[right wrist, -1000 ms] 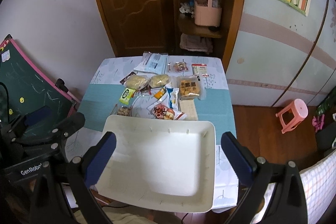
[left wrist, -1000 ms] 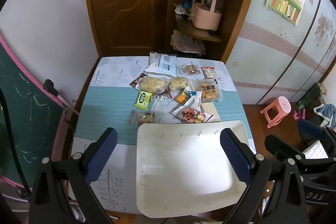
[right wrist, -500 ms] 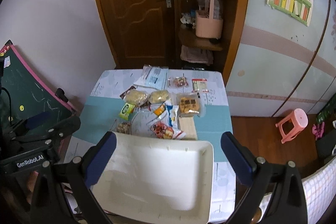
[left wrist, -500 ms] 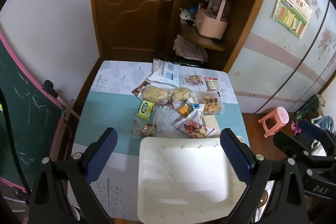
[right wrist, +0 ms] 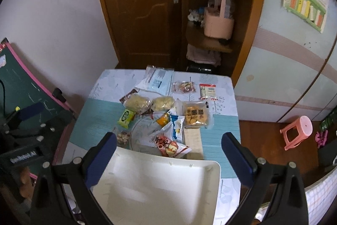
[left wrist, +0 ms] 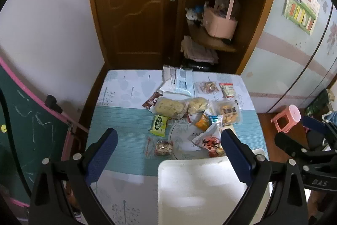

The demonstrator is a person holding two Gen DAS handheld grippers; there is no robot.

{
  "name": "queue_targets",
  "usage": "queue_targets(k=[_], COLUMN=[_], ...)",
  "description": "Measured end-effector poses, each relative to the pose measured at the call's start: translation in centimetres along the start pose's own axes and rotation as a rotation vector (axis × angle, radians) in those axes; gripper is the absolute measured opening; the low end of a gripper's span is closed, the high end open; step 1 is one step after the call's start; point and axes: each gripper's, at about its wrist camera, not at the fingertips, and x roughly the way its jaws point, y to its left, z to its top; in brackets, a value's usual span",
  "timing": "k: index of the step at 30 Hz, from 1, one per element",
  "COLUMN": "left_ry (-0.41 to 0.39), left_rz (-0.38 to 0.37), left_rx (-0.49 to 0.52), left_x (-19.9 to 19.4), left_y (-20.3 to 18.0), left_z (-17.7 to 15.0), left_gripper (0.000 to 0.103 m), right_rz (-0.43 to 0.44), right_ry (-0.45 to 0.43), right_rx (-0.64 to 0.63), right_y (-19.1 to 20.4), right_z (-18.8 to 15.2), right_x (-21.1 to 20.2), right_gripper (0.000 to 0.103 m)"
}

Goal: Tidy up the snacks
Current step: 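Grasp the yellow-green cake with the left gripper while the right grasps the red-printed bag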

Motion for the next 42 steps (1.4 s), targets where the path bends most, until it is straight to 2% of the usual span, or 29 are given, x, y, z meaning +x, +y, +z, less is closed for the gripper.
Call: queue_targets(k=[9,15,22,27,29,31,33,34,36,38,40,41,42], left_ry=[0.152,0.31,0.437,0.467,0.482,0.504,0.525,0.538,0.539,0.522,0.509,0.504,0.5], left_rz=[0.001,-0.075,-0.056,-0.064,-0.063,-0.069,-0.065,-0.064,-0.057,-0.044,-0.033,-0.033,-0.031], left_rx=[0.033,0.042,0.03,0.03,0.03,0.031,0.032,0.03,0.036,0.066,0.071,0.067,0.066], left_x=[10.8,18.2,25.8,29.4,30.7,32.0,32.9,33.4,33.8,33.8,33.9,34.0,33.8], left_y=[3.7,4.4,4.7,4.2,4.1,3.9,3.9,3.9,3.7,3.4,3.4,3.4,3.5], left_z=[1.2,0.1,-1.5,-1.4,-1.4,-1.5,-1.6,-1.7,-1.9,-1.9,-2.0,-2.0,-2.0], left_gripper=[0.098,0.098,0.098,0.097,0.093,0.079,0.068,0.06,0.05,0.038,0.035,0.035,0.034], right_rz=[0.006,0.03,0.018,0.046,0.052,0.063,0.067,0.083,0.093,0.104,0.11,0.122,0.134], right_ry=[0.209,0.333,0.43,0.5,0.524,0.549,0.569,0.582,0.575,0.566,0.551,0.543,0.533], right_rx=[0.002,-0.016,-0.049,-0.063,-0.073,-0.076,-0.077,-0.071,-0.061,-0.065,-0.072,-0.074,-0.072], right_y=[-1.3,-1.3,-1.0,-0.7,-0.6,-0.6,-0.6,-0.6,-0.8,-0.8,-0.7,-0.7,-0.7], right_z=[0.1,-0.6,-1.5,-2.3,-2.6,-2.9,-3.2,-3.3,-3.3,-3.3,-3.3,-3.3,-3.3], right_x=[11.3,17.6,22.8,25.6,26.3,27.1,27.6,27.9,27.9,27.8,27.4,27.2,27.0], right_gripper=[0.088,0.087,0.087,0.084,0.084,0.083,0.076,0.067,0.064,0.056,0.049,0.041,0.038])
